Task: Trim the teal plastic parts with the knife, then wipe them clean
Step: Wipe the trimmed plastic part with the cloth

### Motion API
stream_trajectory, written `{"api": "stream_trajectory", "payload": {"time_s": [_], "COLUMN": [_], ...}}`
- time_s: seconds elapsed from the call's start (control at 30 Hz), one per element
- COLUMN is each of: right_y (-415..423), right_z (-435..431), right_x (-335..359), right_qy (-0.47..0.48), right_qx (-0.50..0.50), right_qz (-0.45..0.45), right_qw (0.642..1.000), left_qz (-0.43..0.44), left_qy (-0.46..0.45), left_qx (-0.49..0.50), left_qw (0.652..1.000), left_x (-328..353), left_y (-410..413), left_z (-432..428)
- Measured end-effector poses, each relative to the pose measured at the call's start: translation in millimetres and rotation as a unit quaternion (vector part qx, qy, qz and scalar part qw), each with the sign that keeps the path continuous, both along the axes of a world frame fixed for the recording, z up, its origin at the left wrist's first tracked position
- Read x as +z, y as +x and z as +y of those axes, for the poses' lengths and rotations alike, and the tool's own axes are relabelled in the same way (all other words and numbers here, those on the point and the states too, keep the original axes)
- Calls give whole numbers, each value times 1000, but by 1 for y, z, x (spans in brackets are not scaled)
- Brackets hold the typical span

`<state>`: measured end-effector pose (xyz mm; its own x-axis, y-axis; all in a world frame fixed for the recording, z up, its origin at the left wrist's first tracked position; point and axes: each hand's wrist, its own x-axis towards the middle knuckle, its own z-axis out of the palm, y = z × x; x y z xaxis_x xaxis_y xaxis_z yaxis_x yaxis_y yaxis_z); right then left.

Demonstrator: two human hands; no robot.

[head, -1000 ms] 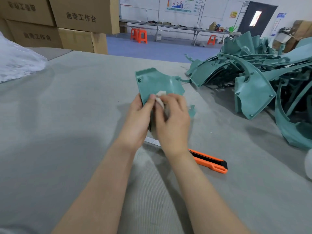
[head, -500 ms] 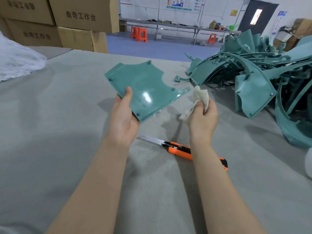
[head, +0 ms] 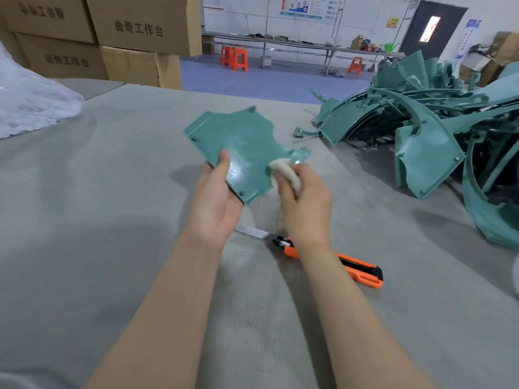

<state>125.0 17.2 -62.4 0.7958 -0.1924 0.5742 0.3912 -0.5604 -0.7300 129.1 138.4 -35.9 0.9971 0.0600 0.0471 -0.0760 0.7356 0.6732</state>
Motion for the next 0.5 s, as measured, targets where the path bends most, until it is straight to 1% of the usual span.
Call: {"api": "stream_trajectory", "payload": {"time_s": [0.07,0.13,0.2,0.23,0.3,0.37,0.43,0.5], "right_y": [7,11,12,11,8,5,1,-2], "right_z": [-15,-31,-41,-41,-32,-20,-8,1], "right_x": [-1,-1,2,4,10,15,17,16], "right_qy": [84,193,269,291,295,268,250,238], "right_qx": [-67,-124,-144,-136,-85,-8,62,102], "right_qz": [43,93,107,105,113,144,179,195], "right_qw": [993,969,946,941,945,953,950,946], "left_qz": [-6,-13,-16,-14,-9,-6,-8,-9], "left_qy": [33,33,11,1,-20,-42,-63,-69], "left_qx": [-9,-12,-13,-11,-4,4,4,-9], "left_qw": [999,999,1000,1000,1000,999,998,998], "left_x": [-2,-1,1,1,2,3,4,4], "left_y": [-1,-2,-1,-1,-1,-1,-1,0], "left_z": [-1,1,3,3,1,-1,-2,-2]}}
